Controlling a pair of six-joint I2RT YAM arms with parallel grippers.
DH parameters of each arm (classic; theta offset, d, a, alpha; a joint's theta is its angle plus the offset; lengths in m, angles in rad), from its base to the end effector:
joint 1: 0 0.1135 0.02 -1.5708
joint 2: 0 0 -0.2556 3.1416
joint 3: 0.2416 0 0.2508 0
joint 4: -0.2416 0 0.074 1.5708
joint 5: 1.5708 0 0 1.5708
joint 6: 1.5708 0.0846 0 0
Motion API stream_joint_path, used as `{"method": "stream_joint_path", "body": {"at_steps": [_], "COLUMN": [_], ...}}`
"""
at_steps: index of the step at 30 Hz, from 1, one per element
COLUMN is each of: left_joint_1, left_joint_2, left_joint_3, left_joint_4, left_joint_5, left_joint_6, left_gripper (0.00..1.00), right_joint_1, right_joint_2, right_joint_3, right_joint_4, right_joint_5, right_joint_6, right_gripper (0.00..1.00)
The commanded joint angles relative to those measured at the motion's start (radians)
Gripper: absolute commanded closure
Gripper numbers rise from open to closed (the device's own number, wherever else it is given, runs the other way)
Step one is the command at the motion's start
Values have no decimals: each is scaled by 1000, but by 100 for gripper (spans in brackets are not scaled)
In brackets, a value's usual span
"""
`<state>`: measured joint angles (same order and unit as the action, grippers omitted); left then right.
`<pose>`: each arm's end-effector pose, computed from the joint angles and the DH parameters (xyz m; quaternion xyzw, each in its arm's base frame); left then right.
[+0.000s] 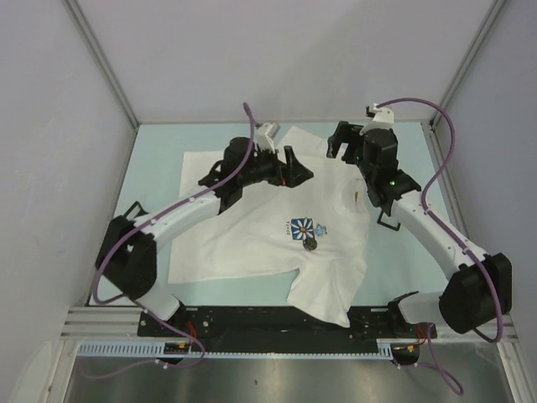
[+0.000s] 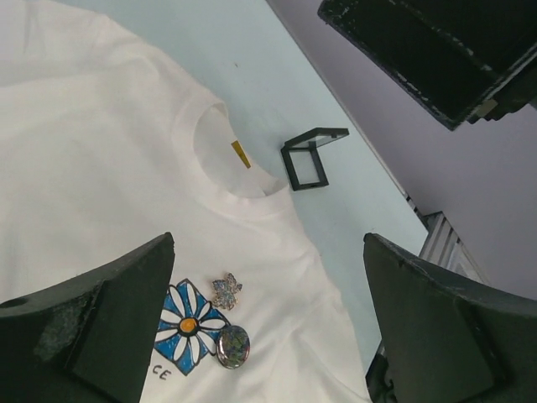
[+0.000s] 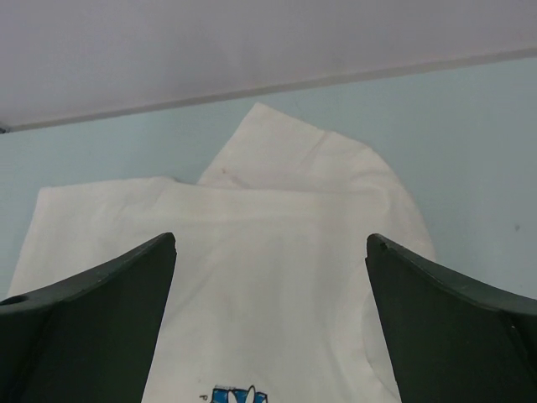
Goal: Remove the brooch from the garment
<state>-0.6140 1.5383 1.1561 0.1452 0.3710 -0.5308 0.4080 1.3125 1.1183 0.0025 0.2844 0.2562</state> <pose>0.3163 -0.2605 0.2979 0.1461 0.7668 -0.4511 0.4325 0.3377 0.1201 0.3429 0.0320 0.7684 0.1020 0.6310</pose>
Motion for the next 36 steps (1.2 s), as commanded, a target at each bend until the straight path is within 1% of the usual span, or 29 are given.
{"method": "stream_joint_path", "body": {"at_steps": [1, 2, 3, 4, 5, 6, 7, 8, 10, 11, 13, 14, 15, 16, 17, 18, 19, 21, 22, 23, 26, 30, 33, 36], "left_joint_1": [-47, -67, -75, -90, -98, -104, -116, -124, -136, -138, -139, -141, -141, -141, -141, -141, -141, -141, -141, -141, -142, -151, -170, -184], "left_joint_2": [167, 204, 273, 299, 322, 344, 367, 374, 379, 375, 346, 336, 326, 318, 301, 295, 287, 254, 240, 224, 172, 134, 140, 161], "left_joint_3": [106, 128, 163, 177, 189, 189, 183, 163, 131, 91, 44, -2, -19, -36, -70, -88, -110, -174, -199, -243, -306, -363, -369, -357], "left_joint_4": [106, 106, 100, 96, 102, 108, 111, 126, 146, 165, 183, 198, 201, 200, 200, 198, 200, 221, 235, 263, 289, 338, 344, 340], "left_joint_5": [-11, -6, -7, -4, -7, -14, -27, -46, -64, -82, -96, -115, -119, -125, -132, -147, -153, -156, -153, -150, -135, -87, -55, -30], "left_joint_6": [12, 21, 23, 25, 31, 32, 32, 37, 37, 40, 45, 48, 49, 49, 49, 48, 43, 23, 9, 3, -11, -24, -20, -38], "left_gripper": [4, 11, 14, 20, 24, 26, 31, 35, 39, 41, 47, 48, 49, 53, 56, 58, 62, 65, 67, 67, 68, 70, 74, 81], "right_joint_1": [-93, -110, -110, -104, -88, -81, -74, -69, -49, -43, -15, -9, 1, 6, 17, 26, 53, 89, 132, 152, 224, 218, 206, 201], "right_joint_2": [76, 89, 111, 120, 131, 140, 139, 133, 111, 105, 88, 87, 85, 85, 87, 88, 93, 99, 100, 97, 82, 39, -7, -33], "right_joint_3": [40, 38, 38, 34, 29, 22, -21, -49, -110, -170, -219, -257, -270, -282, -291, -304, -307, -311, -313, -318, -360, -434, -475, -523], "right_joint_4": [-59, -80, -141, -171, -224, -234, -234, -204, -159, -112, -67, -33, -24, -13, -12, 20, 27, 22, 16, 4, 2, 22, 28, 50], "right_joint_5": [-249, -270, -263, -214, -188, -166, -154, -156, -175, -183, -179, -182, -182, -191, -188, -182, -168, -143, -113, -94, -44, -114, -140, -171], "right_joint_6": [199, 219, 213, 204, 196, 187, 189, 193, 212, 218, 247, 255, 270, 288, 298, 302, 304, 321, 325, 330, 330, 368, 397, 429], "right_gripper": [0, 0, 0, 0, 0, 0, 0, 1, 1, 5, 7, 10, 11, 13, 20, 22, 25, 29, 29, 29, 30, 34, 37, 38]}}
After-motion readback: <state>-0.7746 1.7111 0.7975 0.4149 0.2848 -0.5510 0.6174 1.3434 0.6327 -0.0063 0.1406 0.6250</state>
